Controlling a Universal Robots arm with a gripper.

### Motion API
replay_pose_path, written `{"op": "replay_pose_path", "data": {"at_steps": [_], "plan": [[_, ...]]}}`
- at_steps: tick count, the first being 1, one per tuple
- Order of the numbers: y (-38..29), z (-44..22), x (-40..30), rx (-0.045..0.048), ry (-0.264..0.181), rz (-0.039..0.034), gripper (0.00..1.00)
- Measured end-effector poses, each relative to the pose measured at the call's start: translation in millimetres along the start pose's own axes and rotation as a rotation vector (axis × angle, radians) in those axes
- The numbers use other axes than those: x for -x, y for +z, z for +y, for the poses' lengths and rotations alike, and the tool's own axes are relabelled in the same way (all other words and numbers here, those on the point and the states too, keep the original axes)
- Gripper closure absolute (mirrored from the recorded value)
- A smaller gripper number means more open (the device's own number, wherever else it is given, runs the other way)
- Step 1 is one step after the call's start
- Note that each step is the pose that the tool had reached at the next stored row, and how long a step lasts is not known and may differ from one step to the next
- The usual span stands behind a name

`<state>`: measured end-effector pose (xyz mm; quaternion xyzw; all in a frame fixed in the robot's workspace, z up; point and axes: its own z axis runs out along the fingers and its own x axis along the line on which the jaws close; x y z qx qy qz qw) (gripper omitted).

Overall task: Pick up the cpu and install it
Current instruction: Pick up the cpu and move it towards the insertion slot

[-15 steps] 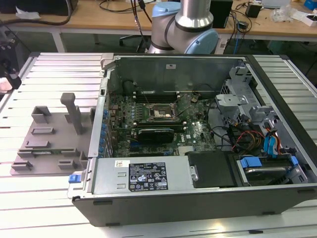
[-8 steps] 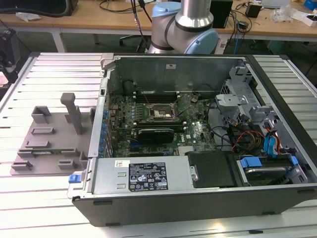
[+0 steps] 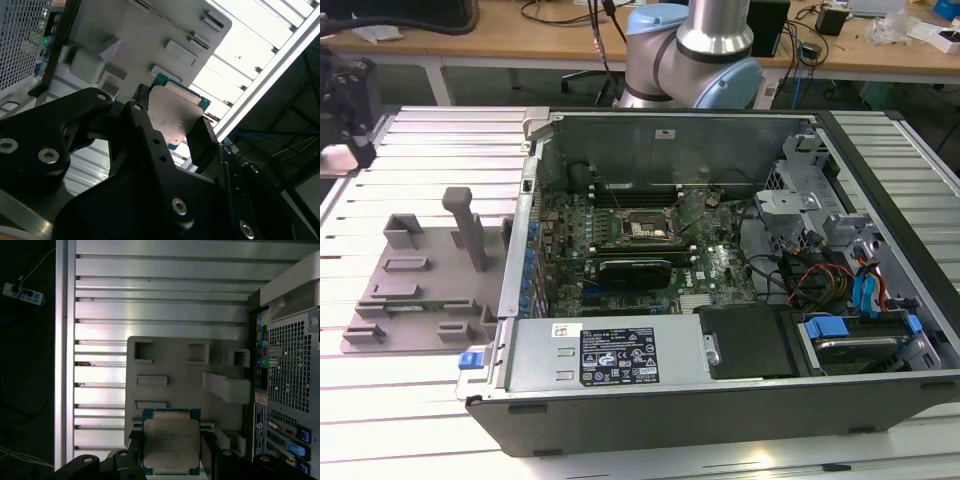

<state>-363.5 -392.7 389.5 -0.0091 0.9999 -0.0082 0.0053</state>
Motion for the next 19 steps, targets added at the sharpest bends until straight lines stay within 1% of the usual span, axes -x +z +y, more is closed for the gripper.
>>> {"op": "replay_pose_path", "data": {"at_steps": [2, 3, 8, 9, 10, 13, 15, 16, 19], "plan": [[0.2, -0.2, 9.4, 0.0001, 0.0, 0.0011, 0.45], [0.4, -0.4, 16.0, 0.0001, 0.0, 0.0021, 0.45], [1.0, -0.8, 40.0, 0.0001, 0.0, 0.0062, 0.45], [1.4, -0.9, 48.7, 0.0002, 0.0, 0.0076, 0.45], [1.5, -1.0, 54.3, 0.0002, 0.0, 0.0086, 0.45], [2.0, -1.3, 69.6, 0.0003, 0.0, 0.0113, 0.45], [2.2, -1.4, 78.2, 0.0003, 0.0, 0.0131, 0.45], [2.5, -1.5, 85.3, 0.0004, 0.0, 0.0143, 0.45], [2.8, -1.8, 99.0, 0.0003, 0.0, 0.0166, 0.45]]}}
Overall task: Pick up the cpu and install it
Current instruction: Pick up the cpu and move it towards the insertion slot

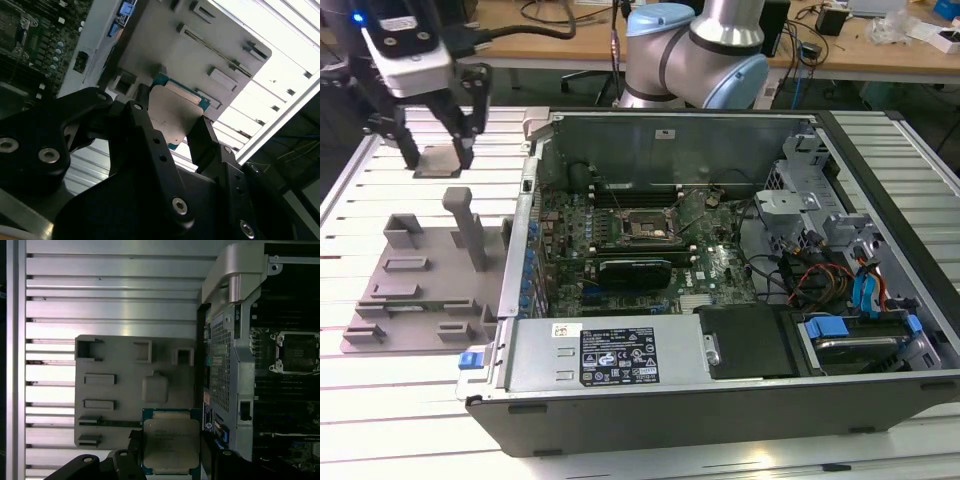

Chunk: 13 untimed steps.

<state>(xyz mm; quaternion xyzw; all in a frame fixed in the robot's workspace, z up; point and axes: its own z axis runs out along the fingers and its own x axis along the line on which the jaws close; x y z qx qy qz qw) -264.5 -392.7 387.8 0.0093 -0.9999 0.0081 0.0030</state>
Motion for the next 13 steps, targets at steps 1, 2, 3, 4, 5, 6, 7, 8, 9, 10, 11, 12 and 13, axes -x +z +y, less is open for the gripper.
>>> {"op": "replay_pose_path", "data": {"at_steps": [1, 2, 3, 4, 5, 6, 7, 8, 9, 10, 11, 12, 13], "plan": [[0.1, 0.0, 4.4, 0.0, 0.0, 0.0006, 0.45], [0.1, -0.3, 15.3, 0.0, 0.0, 0.0016, 0.45], [0.1, -0.4, 20.2, 0.0, 0.0, 0.002, 0.45], [0.0, -0.4, 24.7, 0.0, 0.0, 0.0023, 0.45], [0.0, -0.5, 28.0, 0.0, 0.0, 0.0025, 0.45], [0.1, -0.6, 31.6, 0.0001, 0.0, 0.0026, 0.45], [0.1, -0.7, 37.3, 0.0001, 0.0, 0.003, 0.45], [0.0, -0.8, 46.6, 0.0, 0.0, 0.0036, 0.45], [0.0, -1.0, 51.3, 0.0, 0.0, 0.0039, 0.45], [0.0, -1.0, 55.0, 0.0001, 0.0, 0.0041, 0.45], [0.0, -1.1, 59.5, 0.0001, 0.0, 0.0043, 0.45], [0.0, -1.1, 63.6, 0.0001, 0.0, 0.0045, 0.45], [0.0, -1.3, 68.4, 0.0001, 0.0, 0.0048, 0.45]]}}
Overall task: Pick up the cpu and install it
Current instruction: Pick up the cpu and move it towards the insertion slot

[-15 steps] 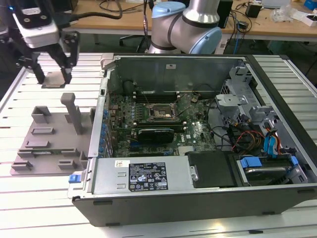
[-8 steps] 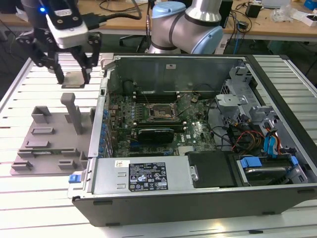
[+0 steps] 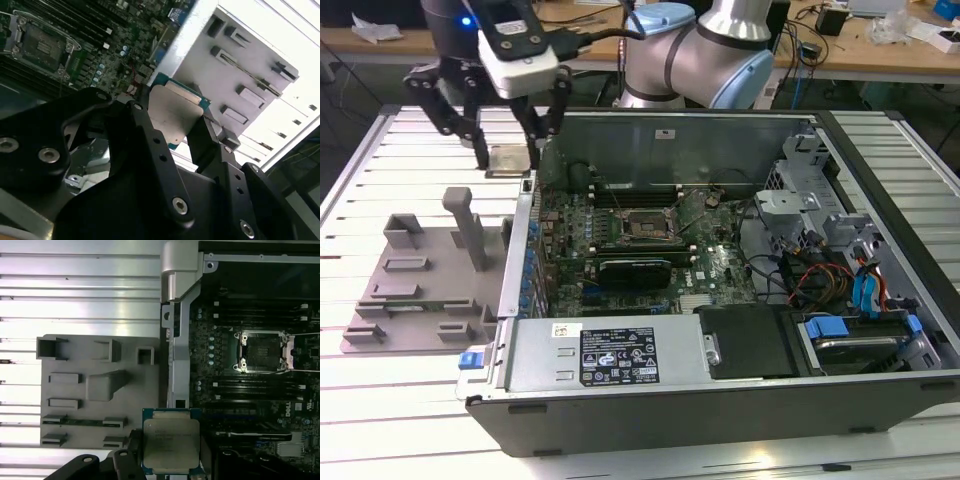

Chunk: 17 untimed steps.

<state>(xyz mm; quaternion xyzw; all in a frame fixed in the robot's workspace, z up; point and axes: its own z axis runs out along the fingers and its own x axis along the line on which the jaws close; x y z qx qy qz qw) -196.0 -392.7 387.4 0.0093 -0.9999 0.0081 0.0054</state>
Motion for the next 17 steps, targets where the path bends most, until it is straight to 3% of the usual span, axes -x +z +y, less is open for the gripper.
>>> {"op": "replay_pose_path", "data": {"at_steps": [1, 3, 4, 7, 14, 16, 17], "plan": [[-0.1, -0.1, 3.8, 0.0, 0.0, 0.0002, 0.45], [-0.2, -0.3, 16.7, -0.0001, 0.0, 0.0013, 0.45], [0.1, -0.5, 26.6, 0.0002, 0.0, 0.0025, 0.45], [1.5, 0.5, 43.5, 0.0001, 0.0, 0.0073, 0.45], [8.3, 11.4, 82.6, 0.0002, 0.0, 0.0178, 0.45], [14.4, 16.6, 100.6, 0.0004, 0.0, 0.0233, 0.45], [15.7, 17.9, 104.3, 0.0005, 0.0, 0.0242, 0.45]]}}
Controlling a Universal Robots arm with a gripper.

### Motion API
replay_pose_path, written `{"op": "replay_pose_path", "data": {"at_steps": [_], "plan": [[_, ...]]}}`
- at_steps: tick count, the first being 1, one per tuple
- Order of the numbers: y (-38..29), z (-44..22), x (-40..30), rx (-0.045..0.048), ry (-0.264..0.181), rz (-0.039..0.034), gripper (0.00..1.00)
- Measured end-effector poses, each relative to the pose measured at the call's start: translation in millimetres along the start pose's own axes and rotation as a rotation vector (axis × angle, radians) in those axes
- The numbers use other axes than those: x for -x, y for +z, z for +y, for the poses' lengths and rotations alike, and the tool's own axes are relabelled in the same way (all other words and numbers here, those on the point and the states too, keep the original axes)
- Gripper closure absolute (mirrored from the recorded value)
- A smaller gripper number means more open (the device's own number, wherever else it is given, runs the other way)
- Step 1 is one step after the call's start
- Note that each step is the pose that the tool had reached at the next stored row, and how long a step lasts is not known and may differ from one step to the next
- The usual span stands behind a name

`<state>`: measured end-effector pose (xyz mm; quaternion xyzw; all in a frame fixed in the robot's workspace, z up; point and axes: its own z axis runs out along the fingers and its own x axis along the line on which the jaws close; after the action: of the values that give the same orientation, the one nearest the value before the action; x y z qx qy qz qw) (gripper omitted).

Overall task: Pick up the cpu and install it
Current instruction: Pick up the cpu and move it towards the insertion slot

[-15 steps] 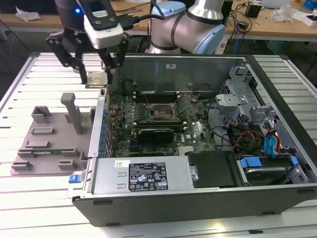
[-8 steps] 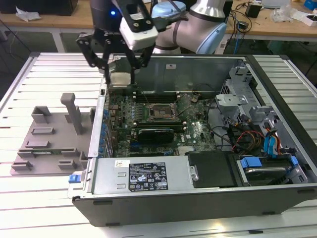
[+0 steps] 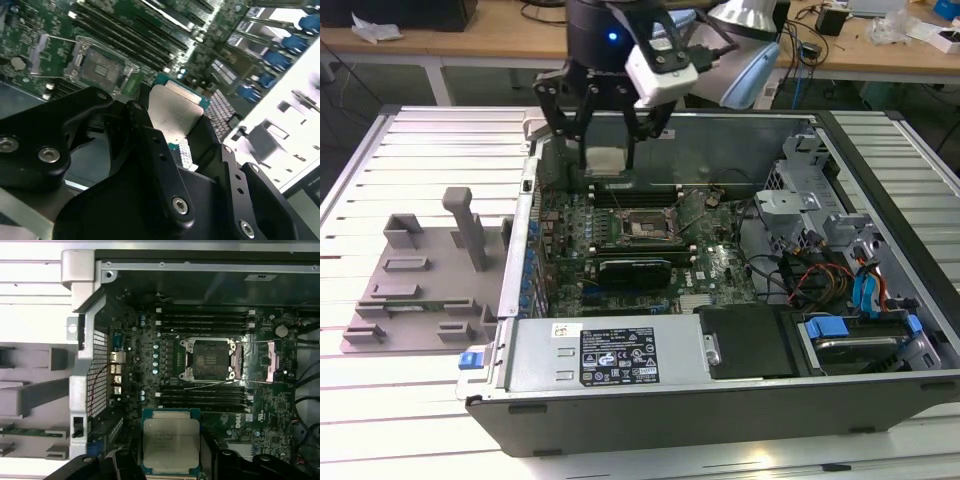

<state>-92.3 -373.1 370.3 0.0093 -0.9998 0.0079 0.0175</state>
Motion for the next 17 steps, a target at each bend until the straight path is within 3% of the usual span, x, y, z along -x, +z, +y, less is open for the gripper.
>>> {"op": "replay_pose_path", "data": {"at_steps": [3, 10, 17], "plan": [[6.9, 7.9, 17.4, 0.0001, 0.0, 0.0043, 0.45], [20.8, 20.3, 41.5, 0.0002, 0.0, 0.0099, 0.45], [30.6, 28.3, 63.3, 0.0001, 0.0, 0.0141, 0.45]]}}
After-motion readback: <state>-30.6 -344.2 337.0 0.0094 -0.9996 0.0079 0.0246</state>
